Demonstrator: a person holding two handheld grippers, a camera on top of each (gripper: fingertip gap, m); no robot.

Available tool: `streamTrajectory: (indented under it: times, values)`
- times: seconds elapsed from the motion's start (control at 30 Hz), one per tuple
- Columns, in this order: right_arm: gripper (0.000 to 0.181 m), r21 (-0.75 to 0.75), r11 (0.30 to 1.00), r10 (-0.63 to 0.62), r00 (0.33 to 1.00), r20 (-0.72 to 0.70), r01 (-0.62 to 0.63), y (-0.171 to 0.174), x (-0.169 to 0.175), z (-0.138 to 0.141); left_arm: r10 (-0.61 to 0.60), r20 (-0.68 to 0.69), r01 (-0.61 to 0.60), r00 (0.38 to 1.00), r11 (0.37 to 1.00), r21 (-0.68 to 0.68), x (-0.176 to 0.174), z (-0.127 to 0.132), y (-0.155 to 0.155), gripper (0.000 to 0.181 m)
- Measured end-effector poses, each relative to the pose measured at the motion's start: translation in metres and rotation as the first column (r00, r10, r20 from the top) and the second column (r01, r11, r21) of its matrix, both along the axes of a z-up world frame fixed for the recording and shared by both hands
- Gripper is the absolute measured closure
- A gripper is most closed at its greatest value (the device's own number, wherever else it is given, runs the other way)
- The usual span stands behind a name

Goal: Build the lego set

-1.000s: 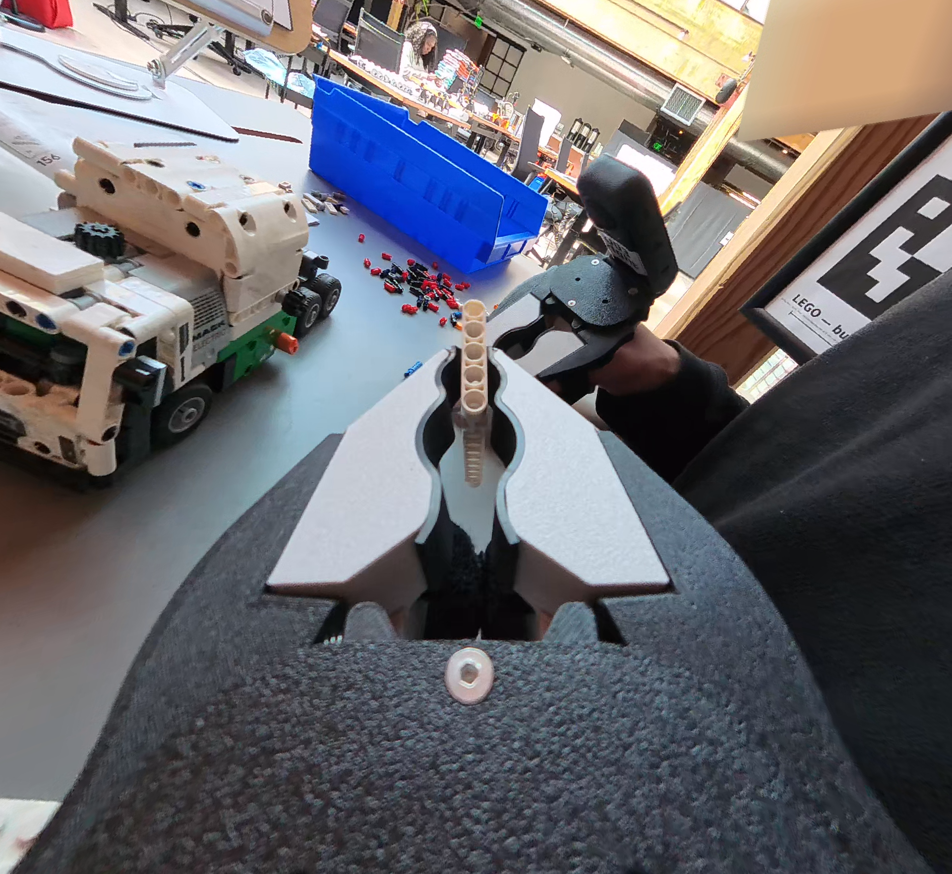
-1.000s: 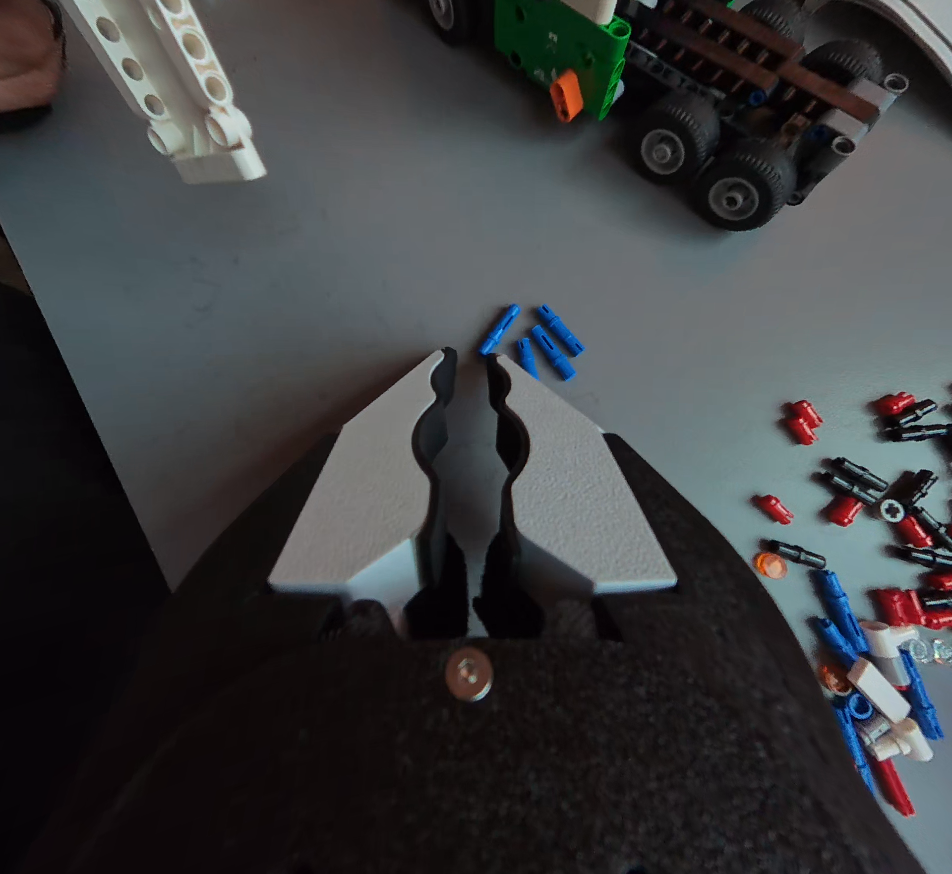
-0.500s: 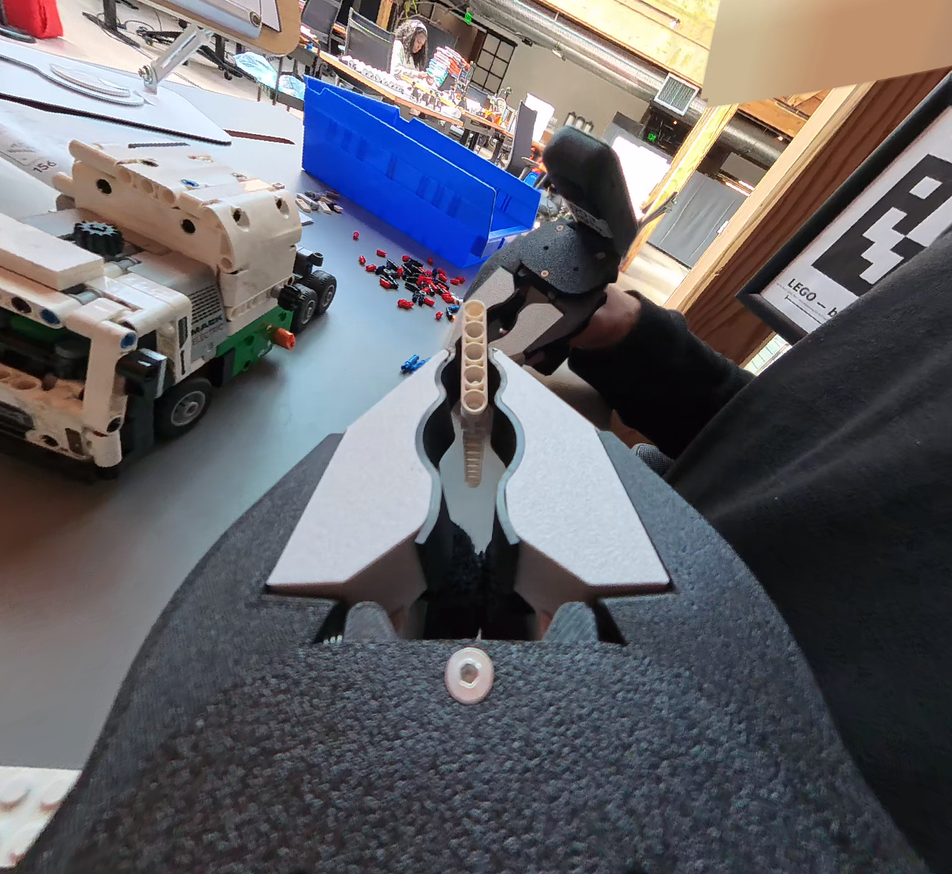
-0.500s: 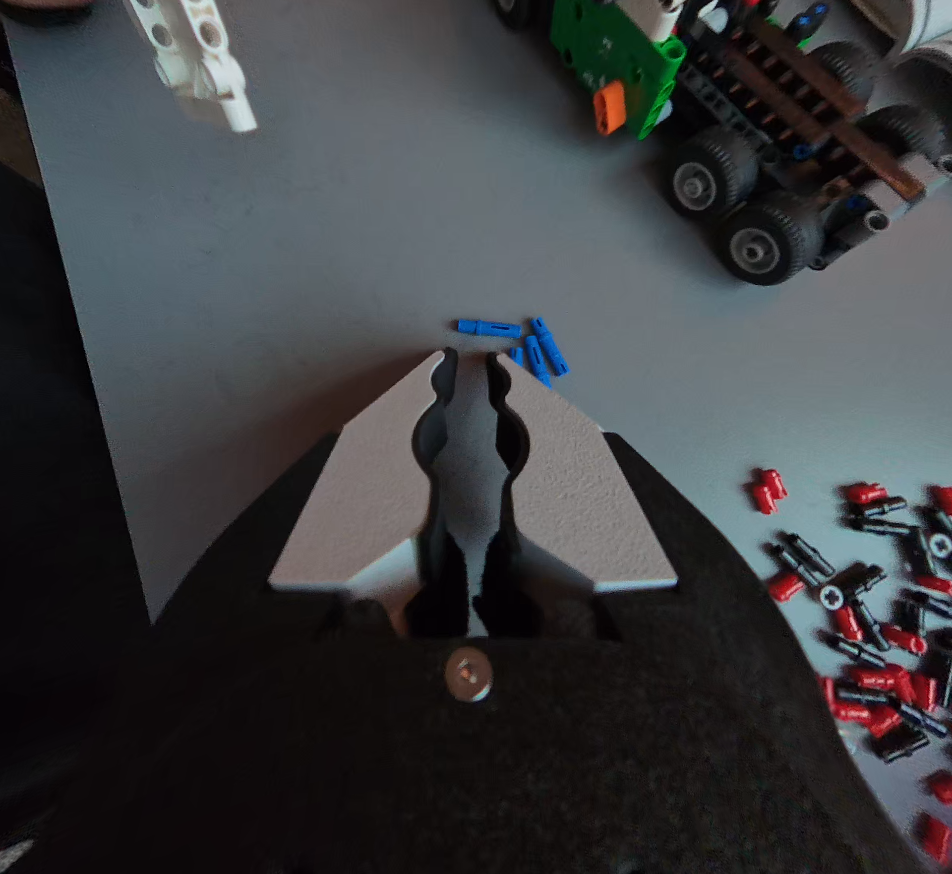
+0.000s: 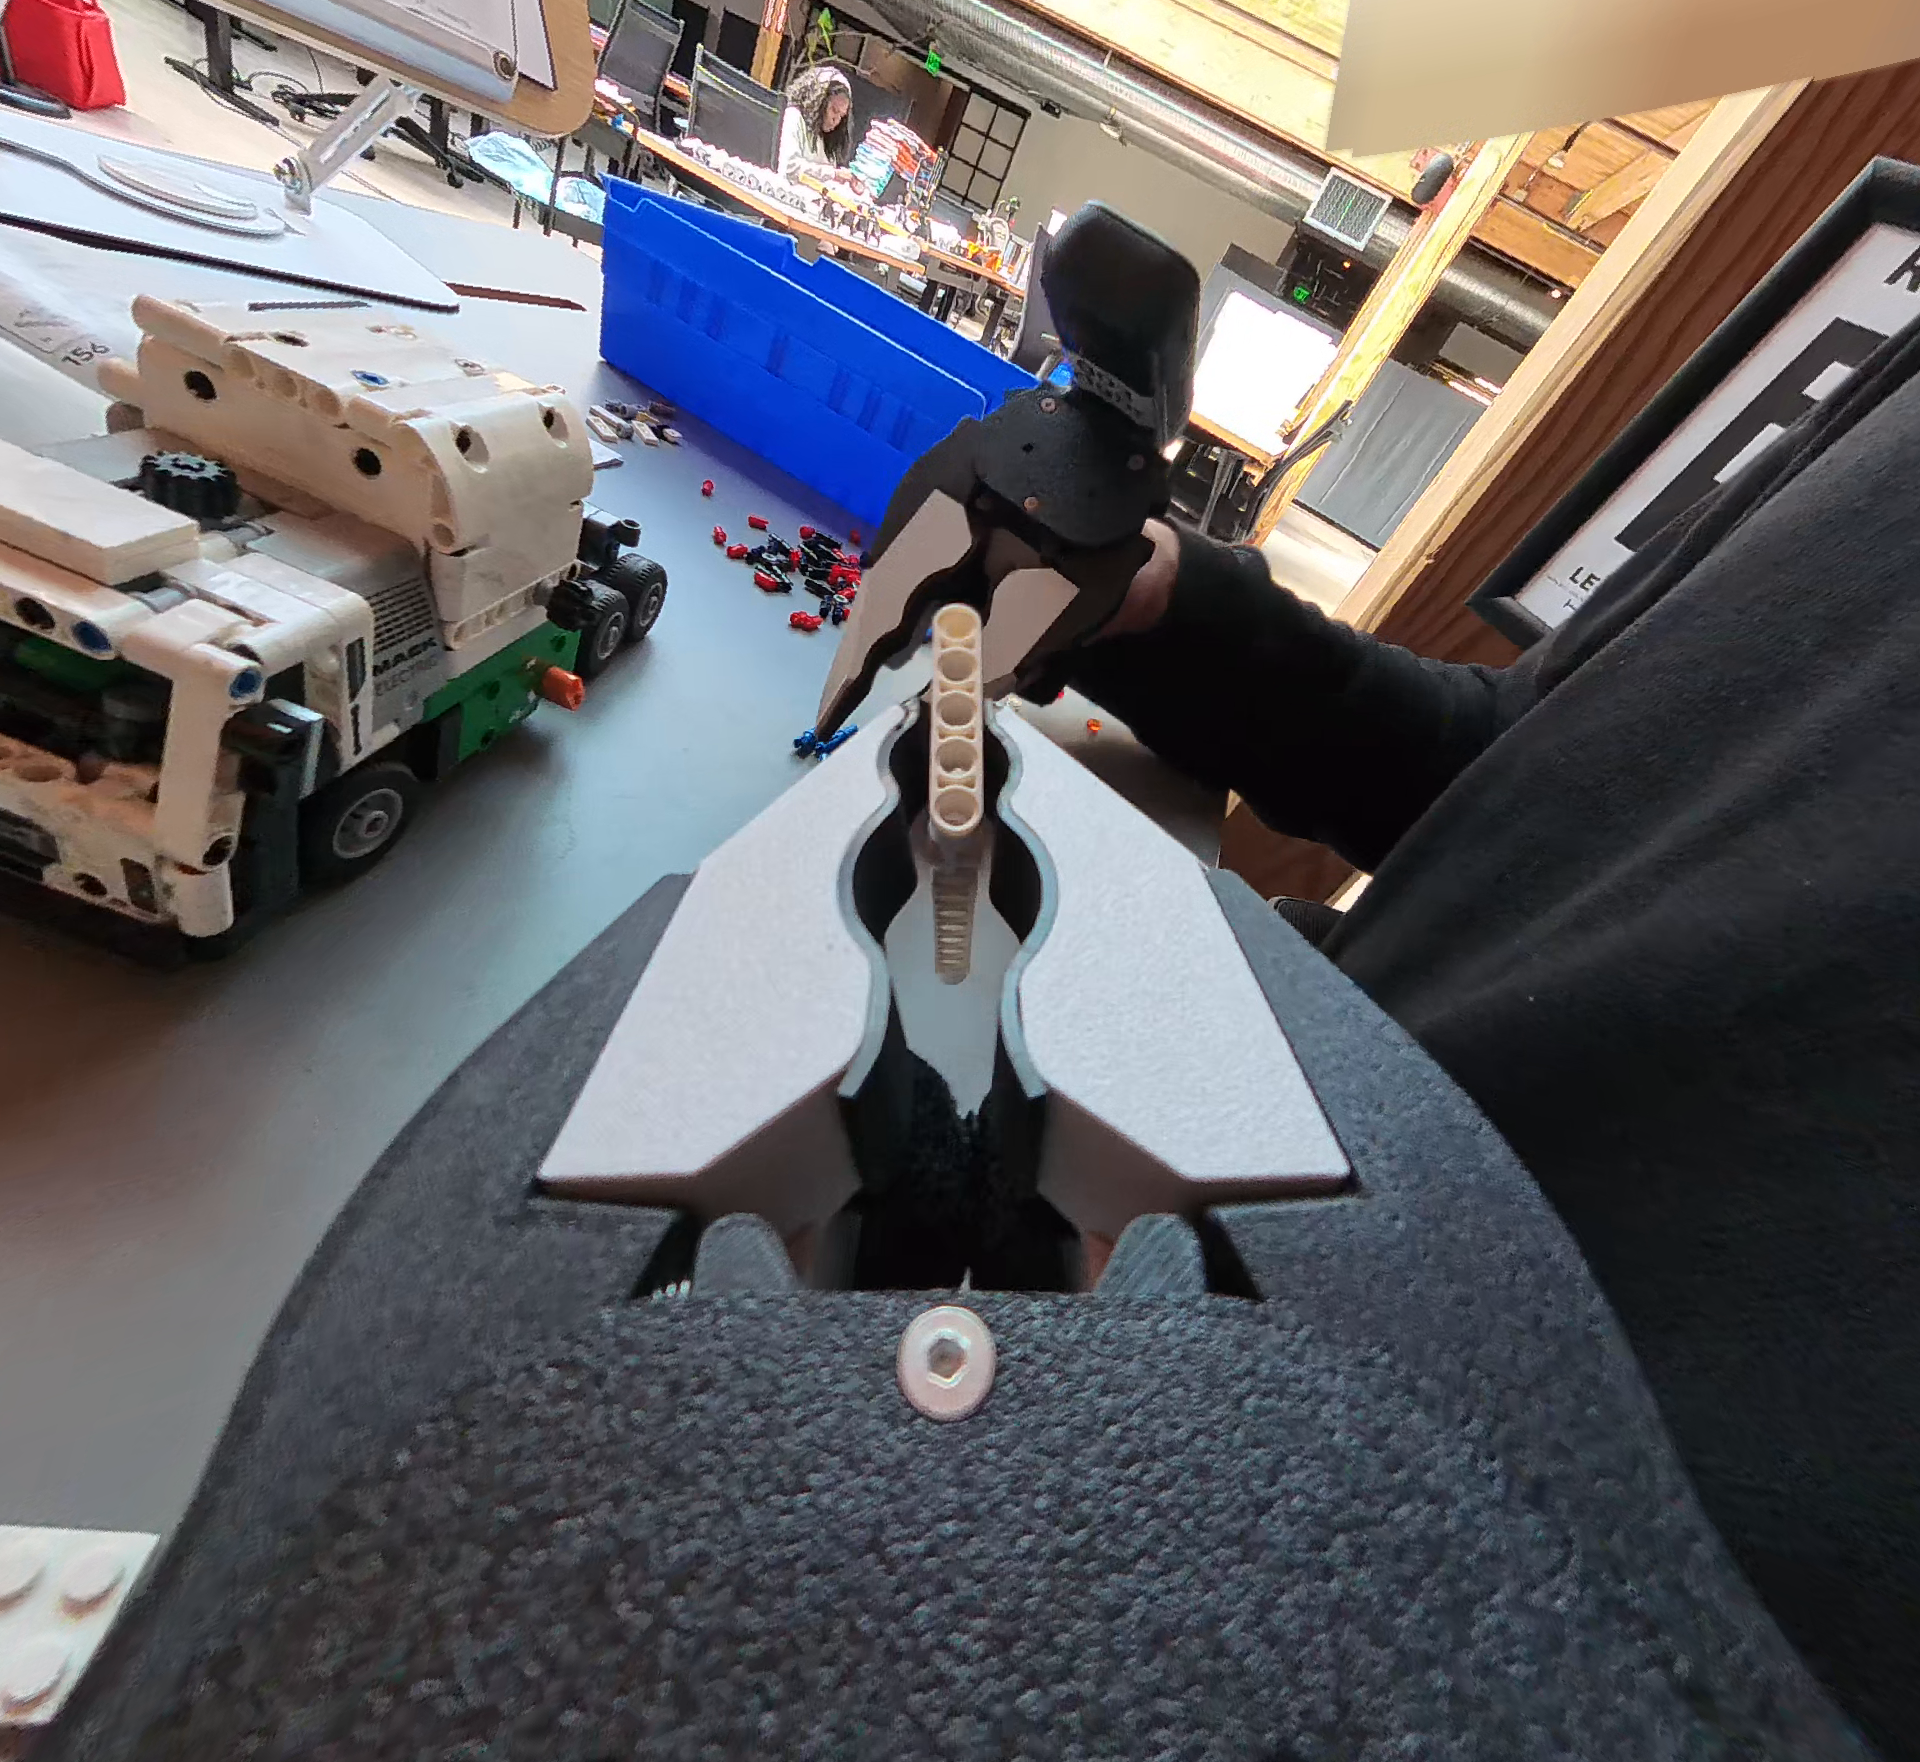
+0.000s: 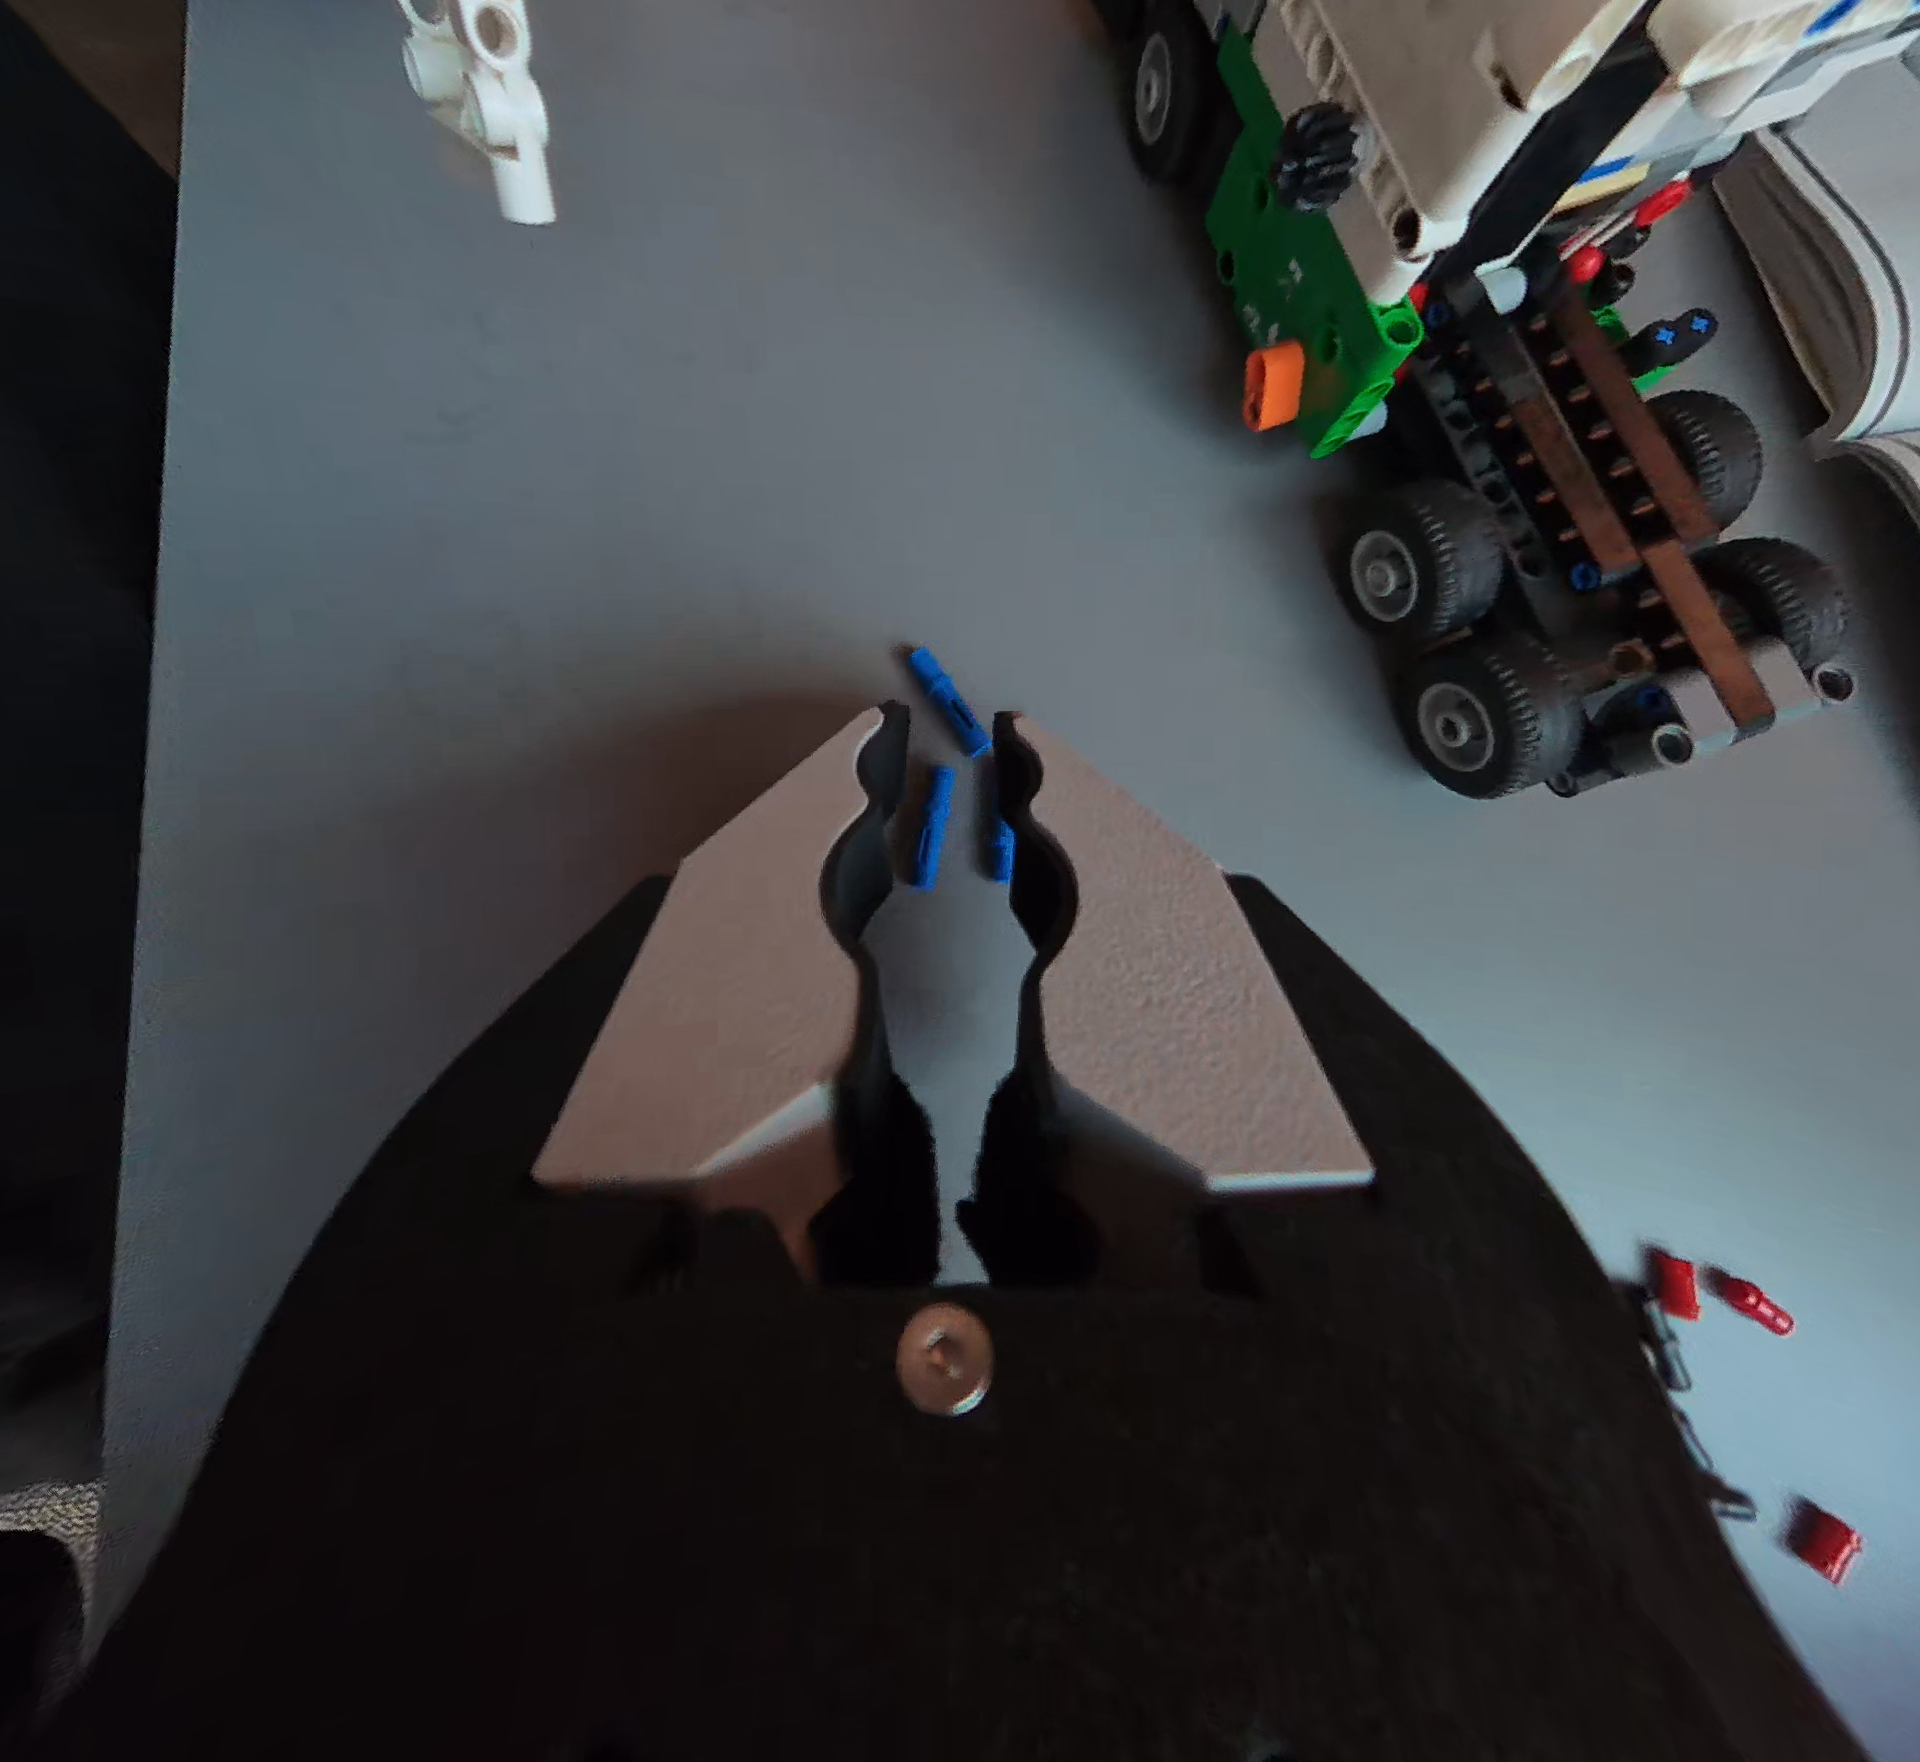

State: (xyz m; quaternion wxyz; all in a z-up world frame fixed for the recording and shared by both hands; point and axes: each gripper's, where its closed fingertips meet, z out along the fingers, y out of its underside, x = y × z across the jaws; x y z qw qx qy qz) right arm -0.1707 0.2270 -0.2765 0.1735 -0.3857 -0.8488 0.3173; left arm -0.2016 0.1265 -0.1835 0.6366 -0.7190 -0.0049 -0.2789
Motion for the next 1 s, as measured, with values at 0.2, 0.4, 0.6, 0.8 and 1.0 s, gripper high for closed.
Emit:
streamTrajectory:
  times: [0.2, 0.4, 0.6, 0.8, 1.0]
  values:
    - [0.173, 0.062, 0.994, 0.091, 0.996, -0.022, -0.089, -0.001, -0.005, -0.007, -0.001, -0.012, 0.001, 1.000, 1.000, -0.004, 0.001, -0.001, 0.000, 0.175]
    - [0.178, 0.099, 0.988, 0.119, 0.993, 0.015, -0.120, -0.002, -0.008, -0.009, -0.004, -0.008, 0.004, 1.000, 1.000, 0.008, 0.001, 0.001, -0.001, 0.175]
    - [0.178, 0.142, 0.979, 0.166, 0.979, -0.122, -0.148, -0.026, -0.020, 0.045, -0.046, -0.023, 0.047, 0.999, 0.998, 0.039, 0.002, 0.005, 0.001, 0.175]
    - [0.179, 0.317, 0.911, 0.341, 0.915, -0.215, -0.265, -0.079, -0.015, 0.101, -0.096, -0.153, 0.103, 0.984, 0.994, 0.043, 0.013, 0.001, -0.005, 0.175]
    - [0.178, 0.504, 0.817, 0.442, 0.865, -0.236, -0.280, -0.097, -0.009, 0.098, -0.076, -0.291, 0.083, 0.954, 0.996, 0.012, 0.020, -0.008, -0.007, 0.175]
